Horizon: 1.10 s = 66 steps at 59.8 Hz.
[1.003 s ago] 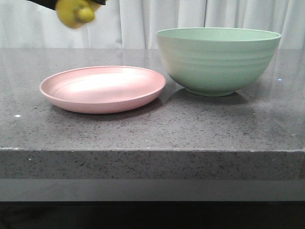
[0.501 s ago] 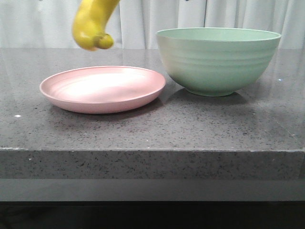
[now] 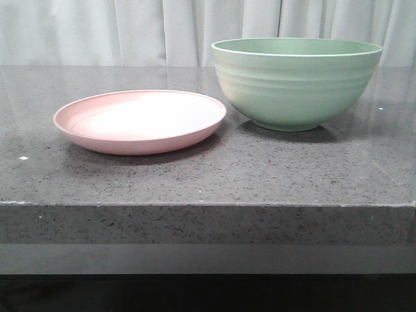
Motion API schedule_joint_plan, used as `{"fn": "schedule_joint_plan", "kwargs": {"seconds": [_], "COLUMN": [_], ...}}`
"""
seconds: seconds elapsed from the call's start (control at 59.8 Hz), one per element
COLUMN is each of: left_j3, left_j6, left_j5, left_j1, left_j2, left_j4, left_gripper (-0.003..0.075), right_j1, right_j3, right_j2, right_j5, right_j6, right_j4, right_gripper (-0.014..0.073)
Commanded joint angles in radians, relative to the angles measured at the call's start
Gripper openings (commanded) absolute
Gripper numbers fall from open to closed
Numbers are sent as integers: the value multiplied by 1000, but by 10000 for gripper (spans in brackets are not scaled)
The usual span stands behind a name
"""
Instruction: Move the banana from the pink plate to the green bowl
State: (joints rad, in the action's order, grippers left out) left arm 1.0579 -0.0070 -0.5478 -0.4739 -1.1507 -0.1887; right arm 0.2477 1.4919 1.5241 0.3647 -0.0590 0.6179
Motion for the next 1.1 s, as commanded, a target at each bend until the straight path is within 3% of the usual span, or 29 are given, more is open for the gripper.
{"fn": "schedule_joint_plan", "kwargs": {"seconds": [0.0, 0.284, 0.585, 1.086], "left_j3": [29, 29, 29, 29], "left_j6": [-6, -6, -6, -6], "left_j5": [64, 66, 66, 66], "left_j1": [5, 5, 5, 5], "left_j2": [23, 23, 23, 23], "left_j4": [-5, -5, -5, -5], "left_gripper": [601, 599, 599, 599], "right_j1": [-27, -24, -24, -24], "right_j3": [34, 34, 34, 34], "right_j2": [-20, 80, 154, 174], "right_j5": [-14, 32, 74, 103], "right_j6": [-13, -22, -22, -22], "right_j4": [-25, -174, -175, -175], "right_gripper": [90, 90, 112, 471]}}
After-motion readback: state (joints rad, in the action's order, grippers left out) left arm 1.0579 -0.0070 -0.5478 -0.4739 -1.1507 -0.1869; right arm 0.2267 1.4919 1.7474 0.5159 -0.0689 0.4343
